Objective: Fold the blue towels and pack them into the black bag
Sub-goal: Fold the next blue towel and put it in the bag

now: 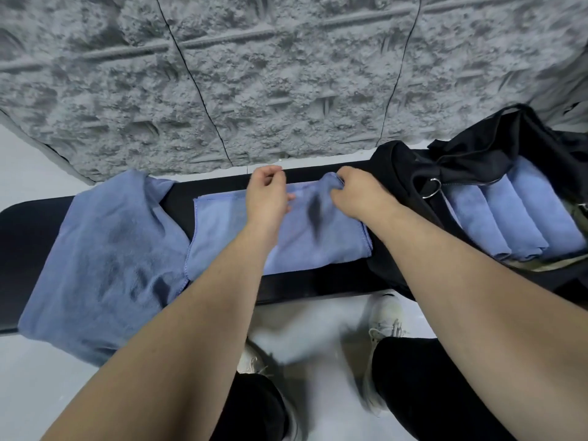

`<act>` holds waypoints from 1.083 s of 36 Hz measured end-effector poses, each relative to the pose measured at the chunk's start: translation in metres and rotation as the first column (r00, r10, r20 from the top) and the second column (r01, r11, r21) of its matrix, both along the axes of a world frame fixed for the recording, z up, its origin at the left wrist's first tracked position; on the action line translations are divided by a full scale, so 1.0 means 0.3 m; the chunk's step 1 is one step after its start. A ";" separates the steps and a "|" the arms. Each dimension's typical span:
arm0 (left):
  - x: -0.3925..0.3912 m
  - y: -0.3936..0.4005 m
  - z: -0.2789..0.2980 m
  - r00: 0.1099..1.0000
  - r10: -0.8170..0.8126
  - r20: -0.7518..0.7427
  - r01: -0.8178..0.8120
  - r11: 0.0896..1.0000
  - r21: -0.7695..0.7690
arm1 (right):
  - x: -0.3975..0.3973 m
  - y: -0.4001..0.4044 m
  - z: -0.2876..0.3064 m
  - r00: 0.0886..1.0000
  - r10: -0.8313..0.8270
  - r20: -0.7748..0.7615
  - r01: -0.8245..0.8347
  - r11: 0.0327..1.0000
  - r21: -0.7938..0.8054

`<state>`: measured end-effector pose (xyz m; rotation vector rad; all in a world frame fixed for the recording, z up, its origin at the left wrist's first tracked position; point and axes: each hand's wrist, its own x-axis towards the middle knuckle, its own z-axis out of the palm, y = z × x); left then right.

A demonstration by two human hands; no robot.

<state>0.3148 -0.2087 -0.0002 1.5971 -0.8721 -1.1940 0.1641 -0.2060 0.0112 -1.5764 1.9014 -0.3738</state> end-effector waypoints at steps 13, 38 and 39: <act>0.272 0.038 -0.028 0.537 -0.207 0.818 0.105 0.978 0.179 | 0.052 0.009 -0.013 0.943 0.118 -0.312 -0.168 0.976 -0.137; 0.402 -0.068 -0.056 0.652 -0.136 0.746 0.113 0.990 0.081 | 0.104 -0.009 0.038 0.914 0.319 -0.252 -0.259 0.934 0.246; 0.395 -0.087 -0.064 0.653 -0.144 0.744 0.137 0.988 0.071 | 0.102 -0.008 0.035 0.917 0.327 -0.228 -0.269 0.930 0.252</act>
